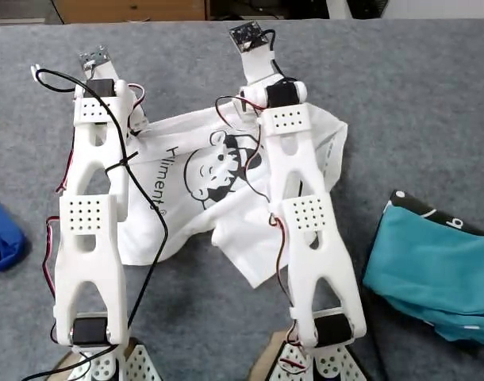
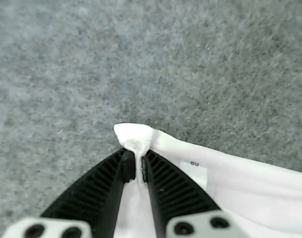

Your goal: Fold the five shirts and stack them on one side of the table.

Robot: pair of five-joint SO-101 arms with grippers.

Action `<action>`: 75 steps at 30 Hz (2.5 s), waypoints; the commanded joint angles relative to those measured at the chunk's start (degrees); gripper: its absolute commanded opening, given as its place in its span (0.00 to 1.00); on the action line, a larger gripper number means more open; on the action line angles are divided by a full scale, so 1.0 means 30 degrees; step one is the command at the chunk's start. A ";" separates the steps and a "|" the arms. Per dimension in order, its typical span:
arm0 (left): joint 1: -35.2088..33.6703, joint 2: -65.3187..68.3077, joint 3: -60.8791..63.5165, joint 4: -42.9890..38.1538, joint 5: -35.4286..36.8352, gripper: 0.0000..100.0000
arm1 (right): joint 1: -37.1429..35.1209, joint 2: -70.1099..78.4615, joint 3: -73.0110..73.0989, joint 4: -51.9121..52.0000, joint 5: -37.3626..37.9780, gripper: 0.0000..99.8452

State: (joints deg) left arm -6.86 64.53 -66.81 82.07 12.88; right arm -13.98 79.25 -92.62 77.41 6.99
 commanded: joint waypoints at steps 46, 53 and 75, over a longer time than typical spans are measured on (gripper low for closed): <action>-0.0176 -0.0161 -0.0762 -0.0117 0.0029 0.02 | 0.0952 -1.1560 1.1297 0.8352 0.4689 0.20; -0.0176 -0.0161 -0.0762 -0.0117 0.0029 0.02 | -0.0718 -1.4901 1.1209 0.8234 0.4747 0.20; -0.0176 -0.0161 -0.0733 -0.0147 0.0029 0.02 | -0.0571 -0.7692 0.9538 0.1289 0.2168 0.19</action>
State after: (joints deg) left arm -6.77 64.53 -66.90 82.59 12.97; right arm -15.38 55.08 -59.21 80.13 13.85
